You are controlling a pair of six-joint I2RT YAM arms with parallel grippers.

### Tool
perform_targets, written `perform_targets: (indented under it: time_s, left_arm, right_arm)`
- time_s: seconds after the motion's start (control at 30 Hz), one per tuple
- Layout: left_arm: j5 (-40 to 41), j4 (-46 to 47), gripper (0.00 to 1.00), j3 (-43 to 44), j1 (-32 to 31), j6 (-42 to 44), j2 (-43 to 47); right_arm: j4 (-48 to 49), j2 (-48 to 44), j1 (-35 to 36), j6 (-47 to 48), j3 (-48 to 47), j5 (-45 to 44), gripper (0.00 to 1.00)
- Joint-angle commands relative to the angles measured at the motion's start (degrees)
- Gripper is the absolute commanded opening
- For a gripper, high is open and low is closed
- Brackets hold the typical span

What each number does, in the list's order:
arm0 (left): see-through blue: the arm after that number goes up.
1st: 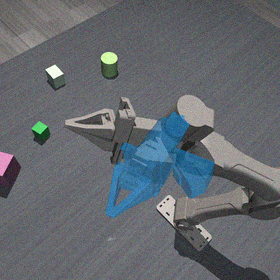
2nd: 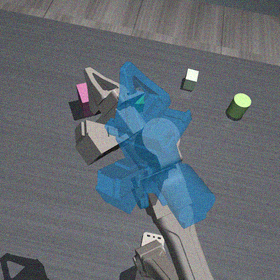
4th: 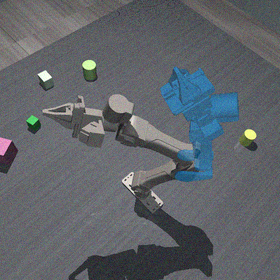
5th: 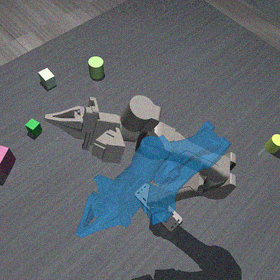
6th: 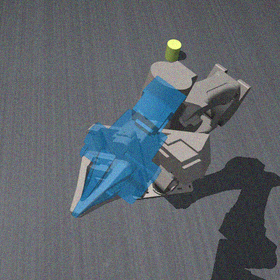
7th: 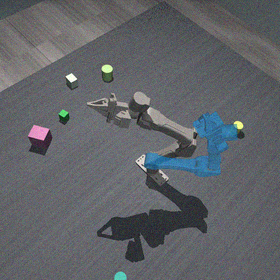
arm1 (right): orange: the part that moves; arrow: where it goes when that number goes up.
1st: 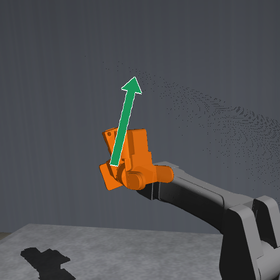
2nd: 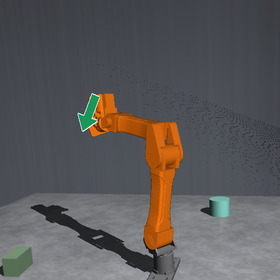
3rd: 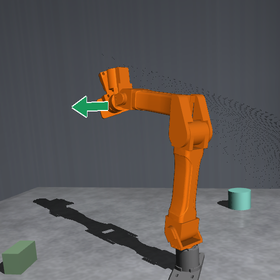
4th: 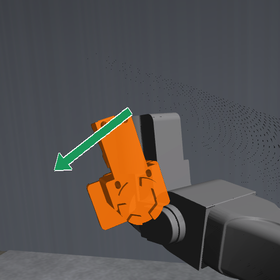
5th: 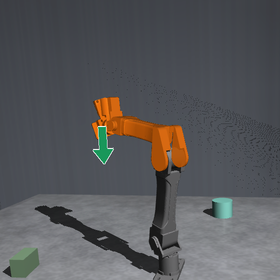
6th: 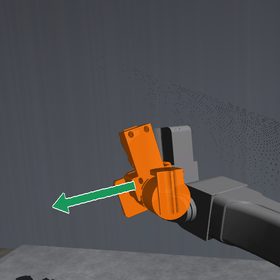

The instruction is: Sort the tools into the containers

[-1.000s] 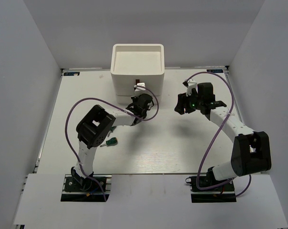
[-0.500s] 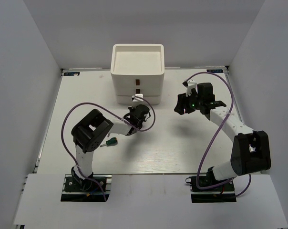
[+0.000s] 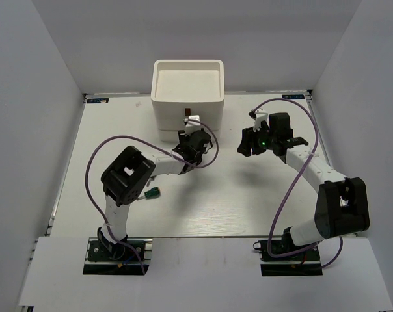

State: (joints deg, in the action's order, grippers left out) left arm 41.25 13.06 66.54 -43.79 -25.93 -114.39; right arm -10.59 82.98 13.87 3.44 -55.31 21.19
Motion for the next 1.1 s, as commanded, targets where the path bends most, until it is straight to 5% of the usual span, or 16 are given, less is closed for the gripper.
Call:
perform_targets:
  time_s: [0.0,0.77,1.07]
  left_arm:
    - [2.1,-2.2,0.63,4.1,0.6,1.0,-2.0]
    - [-2.7,5.5,0.47,3.4,5.3,8.6,-3.0]
    - [-4.5,6.5,0.07,2.3,5.3,9.2,-3.0]
  right_arm:
    - [0.7,-0.9,-0.3,0.8,0.5,0.7,0.62]
    - [0.3,0.6,-0.5,1.0,-0.9,0.5,0.62]
    - [0.1,0.9,-0.7,1.0,-0.9,0.7,0.62]
